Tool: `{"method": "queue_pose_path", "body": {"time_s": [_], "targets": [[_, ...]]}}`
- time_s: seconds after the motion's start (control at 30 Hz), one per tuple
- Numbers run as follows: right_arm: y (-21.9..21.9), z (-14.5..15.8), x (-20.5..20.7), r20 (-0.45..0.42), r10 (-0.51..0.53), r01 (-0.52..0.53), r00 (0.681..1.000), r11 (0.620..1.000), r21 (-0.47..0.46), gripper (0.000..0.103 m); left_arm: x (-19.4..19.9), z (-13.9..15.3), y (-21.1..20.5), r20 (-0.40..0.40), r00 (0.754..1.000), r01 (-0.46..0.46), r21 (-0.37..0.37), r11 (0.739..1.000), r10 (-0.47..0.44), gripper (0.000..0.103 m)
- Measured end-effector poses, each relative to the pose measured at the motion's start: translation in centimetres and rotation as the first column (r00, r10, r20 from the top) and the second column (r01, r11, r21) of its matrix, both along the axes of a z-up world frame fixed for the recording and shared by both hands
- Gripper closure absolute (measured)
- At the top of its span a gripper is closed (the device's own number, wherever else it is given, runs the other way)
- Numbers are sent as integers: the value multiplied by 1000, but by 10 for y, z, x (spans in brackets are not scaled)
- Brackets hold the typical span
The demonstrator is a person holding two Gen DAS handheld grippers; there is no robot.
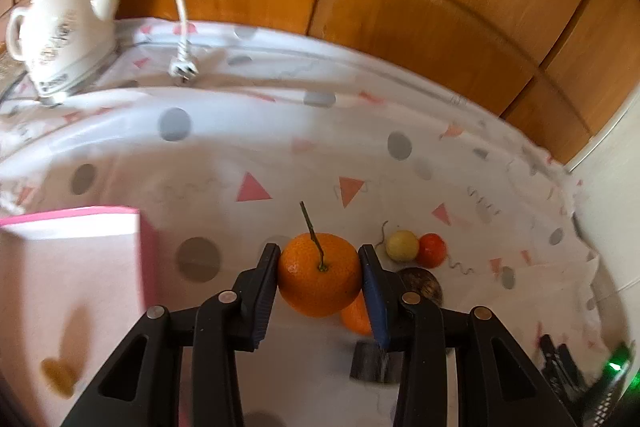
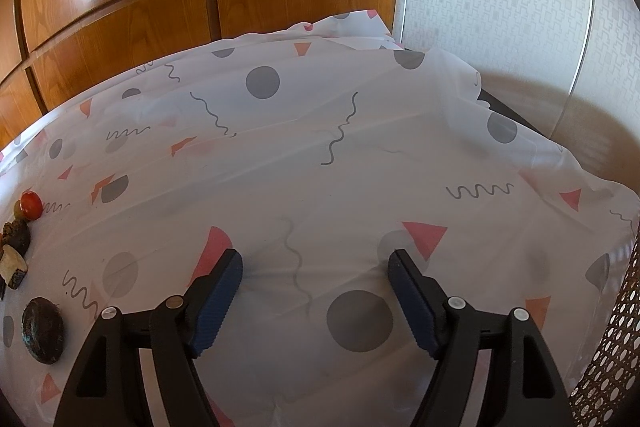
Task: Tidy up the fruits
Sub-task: 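Reach the left gripper to the orange with a stem and grasp it, then carry the orange into the pink tray and open the left gripper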
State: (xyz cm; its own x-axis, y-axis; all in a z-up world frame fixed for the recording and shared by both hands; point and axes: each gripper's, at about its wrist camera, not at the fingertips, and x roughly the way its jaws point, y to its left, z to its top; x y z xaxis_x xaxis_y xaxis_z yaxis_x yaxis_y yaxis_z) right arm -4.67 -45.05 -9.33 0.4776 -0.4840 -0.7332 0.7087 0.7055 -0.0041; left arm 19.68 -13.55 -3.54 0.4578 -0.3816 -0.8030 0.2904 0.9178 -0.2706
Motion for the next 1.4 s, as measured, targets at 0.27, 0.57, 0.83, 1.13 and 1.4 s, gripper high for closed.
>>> {"method": "queue_pose_path", "body": {"time_s": [0.27, 0.57, 0.83, 1.13, 1.4], "targets": [[0, 0, 0, 1, -1, 1, 1000, 1000, 0, 26, -37, 29, 56, 46, 997, -66, -41, 997, 68, 63], [1, 0, 0, 0, -1, 1, 1000, 1000, -1, 26, -79, 35, 138, 33, 976, -212, -79, 974, 215, 63], [1, 0, 0, 1, -2, 2, 1000, 1000, 0, 26, -115, 49, 216, 50, 928, -364, -94, 927, 370, 63], [1, 0, 0, 1, -2, 2, 1000, 1000, 0, 26, -144, 26, 247, 37, 900, -433, -48, 900, 435, 63], [1, 0, -1, -1, -2, 2, 1000, 1000, -1, 26, -138, -8, 218, -25, 925, -379, 1, 925, 379, 62]]}}
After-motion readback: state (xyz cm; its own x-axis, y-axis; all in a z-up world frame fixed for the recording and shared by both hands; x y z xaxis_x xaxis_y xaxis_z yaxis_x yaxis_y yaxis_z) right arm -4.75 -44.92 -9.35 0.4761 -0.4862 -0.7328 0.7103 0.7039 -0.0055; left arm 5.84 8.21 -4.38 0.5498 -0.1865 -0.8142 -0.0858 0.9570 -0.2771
